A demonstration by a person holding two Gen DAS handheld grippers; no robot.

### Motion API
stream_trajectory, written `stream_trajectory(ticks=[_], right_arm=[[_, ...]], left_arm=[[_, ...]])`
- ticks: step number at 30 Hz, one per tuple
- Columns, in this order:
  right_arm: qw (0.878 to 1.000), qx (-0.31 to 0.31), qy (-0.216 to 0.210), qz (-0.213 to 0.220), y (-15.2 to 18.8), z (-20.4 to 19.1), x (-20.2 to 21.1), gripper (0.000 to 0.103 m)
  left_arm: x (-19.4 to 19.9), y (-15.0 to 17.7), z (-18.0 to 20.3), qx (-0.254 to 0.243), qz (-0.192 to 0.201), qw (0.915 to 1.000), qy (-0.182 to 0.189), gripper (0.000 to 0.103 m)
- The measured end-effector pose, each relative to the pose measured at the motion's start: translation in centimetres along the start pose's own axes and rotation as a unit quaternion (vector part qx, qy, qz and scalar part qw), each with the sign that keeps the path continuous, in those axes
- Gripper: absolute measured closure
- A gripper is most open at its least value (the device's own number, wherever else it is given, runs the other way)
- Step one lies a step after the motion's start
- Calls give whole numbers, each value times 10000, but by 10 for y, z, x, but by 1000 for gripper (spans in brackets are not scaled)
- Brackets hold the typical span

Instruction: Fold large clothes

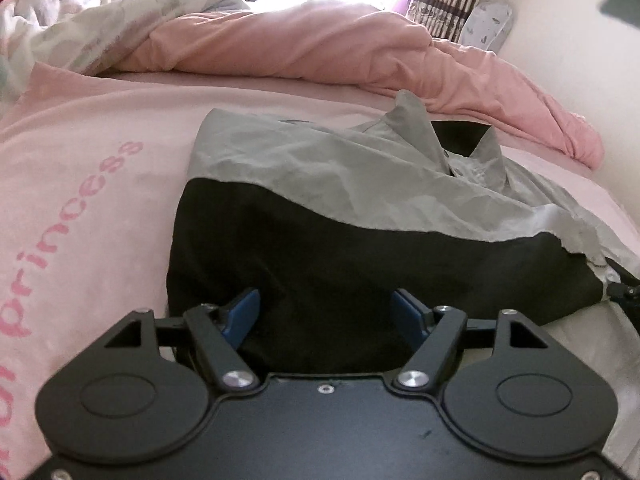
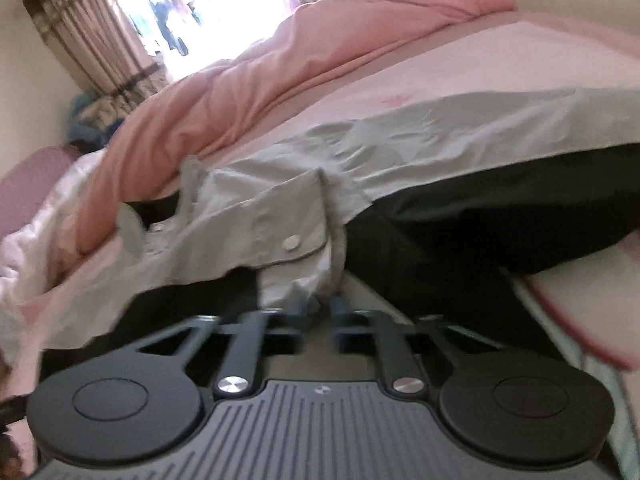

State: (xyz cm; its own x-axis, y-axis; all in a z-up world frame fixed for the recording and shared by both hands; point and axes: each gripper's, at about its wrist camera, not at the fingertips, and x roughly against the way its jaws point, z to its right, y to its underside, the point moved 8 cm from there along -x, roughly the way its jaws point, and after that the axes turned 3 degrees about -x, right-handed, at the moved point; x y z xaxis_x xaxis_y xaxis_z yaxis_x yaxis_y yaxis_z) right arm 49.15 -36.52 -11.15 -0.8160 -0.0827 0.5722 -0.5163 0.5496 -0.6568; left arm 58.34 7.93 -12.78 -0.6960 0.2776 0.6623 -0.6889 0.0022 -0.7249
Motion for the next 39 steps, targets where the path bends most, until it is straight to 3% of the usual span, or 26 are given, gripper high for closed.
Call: stream_trajectory(ticks=[2, 4, 7, 10, 11, 15, 20, 24, 27, 29, 31, 33, 39], right_arm=[[9998, 62, 124, 157, -2, 2, 10, 96], [9997, -13, 231, 12, 2, 13, 8, 96], [9999, -36, 87, -59, 8, 22, 3, 95], [9994, 26, 346, -75, 1, 20, 15, 81], [9992, 71, 403, -3, -2, 17, 19, 76], [9956, 690, 329, 545, -17, -12, 34, 76], [9932, 1094, 274, 281, -8, -39, 6, 76], [9925, 1119, 494, 27, 7, -28, -16, 77], [9941, 1024, 343, 84, 8, -21, -10, 79], [9969, 739, 235, 154, 1, -14, 2, 69], [9984, 371, 70, 416, -10, 3, 26, 67], [9975, 44, 168, 685, -22, 32, 49, 56], [9802, -816, 1175, 1367, -54, 162, 116, 53]], left_arm=[[2, 4, -1, -2, -31, 10000, -5, 29], [1, 5, -4, 40, -76, 9999, -52, 29], [0, 7, -4, -106, -52, 9999, -118, 29], [0, 6, 0, -328, -171, 9990, -240, 29], [3, 4, 1, -289, -212, 9991, -225, 29], [22, -17, 7, -21, 126, 9998, 163, 29], [9, -24, 14, -129, 0, 9999, 82, 29], [-13, -8, 10, -152, -310, 9994, -32, 29], [-17, -5, 10, -254, -193, 9995, -16, 28], [-16, -5, 11, -253, -227, 9994, -27, 27], [-11, -6, 10, -100, -278, 9996, 20, 27], [-3, -8, 11, -4, -218, 9997, 81, 27], [20, -5, 12, -180, -60, 9998, -48, 27]])
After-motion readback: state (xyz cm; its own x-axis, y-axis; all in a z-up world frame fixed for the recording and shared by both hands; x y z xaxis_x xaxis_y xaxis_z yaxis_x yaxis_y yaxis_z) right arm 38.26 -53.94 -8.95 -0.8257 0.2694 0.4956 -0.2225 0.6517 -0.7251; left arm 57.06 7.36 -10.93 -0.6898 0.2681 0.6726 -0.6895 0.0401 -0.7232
